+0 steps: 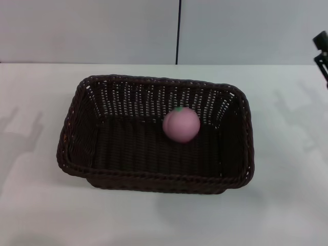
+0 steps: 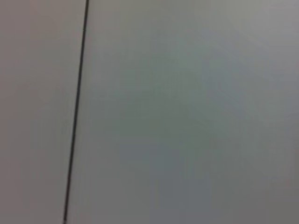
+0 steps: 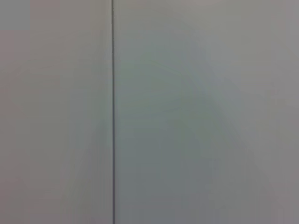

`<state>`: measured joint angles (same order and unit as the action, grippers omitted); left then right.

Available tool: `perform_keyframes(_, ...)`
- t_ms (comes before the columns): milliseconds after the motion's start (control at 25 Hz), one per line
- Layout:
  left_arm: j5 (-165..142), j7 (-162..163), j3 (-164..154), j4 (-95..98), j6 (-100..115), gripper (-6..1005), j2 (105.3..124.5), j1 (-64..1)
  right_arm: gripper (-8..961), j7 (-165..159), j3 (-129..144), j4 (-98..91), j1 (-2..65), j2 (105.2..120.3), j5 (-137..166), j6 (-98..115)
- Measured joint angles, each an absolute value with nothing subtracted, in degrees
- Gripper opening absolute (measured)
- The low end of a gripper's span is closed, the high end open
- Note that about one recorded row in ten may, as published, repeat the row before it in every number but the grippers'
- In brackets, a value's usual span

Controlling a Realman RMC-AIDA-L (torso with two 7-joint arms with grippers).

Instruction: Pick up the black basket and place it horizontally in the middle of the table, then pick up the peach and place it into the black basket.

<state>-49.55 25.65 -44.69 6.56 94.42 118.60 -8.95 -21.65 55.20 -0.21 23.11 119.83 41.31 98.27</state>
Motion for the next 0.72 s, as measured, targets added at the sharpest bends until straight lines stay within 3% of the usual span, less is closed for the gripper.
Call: perform_keyframes(720,-49.59,16.79,-40.69,-1.47,98.14,603,118.74,-10.52,671,-20.58,52.41,0.38,26.39,119.75,41.07,94.7)
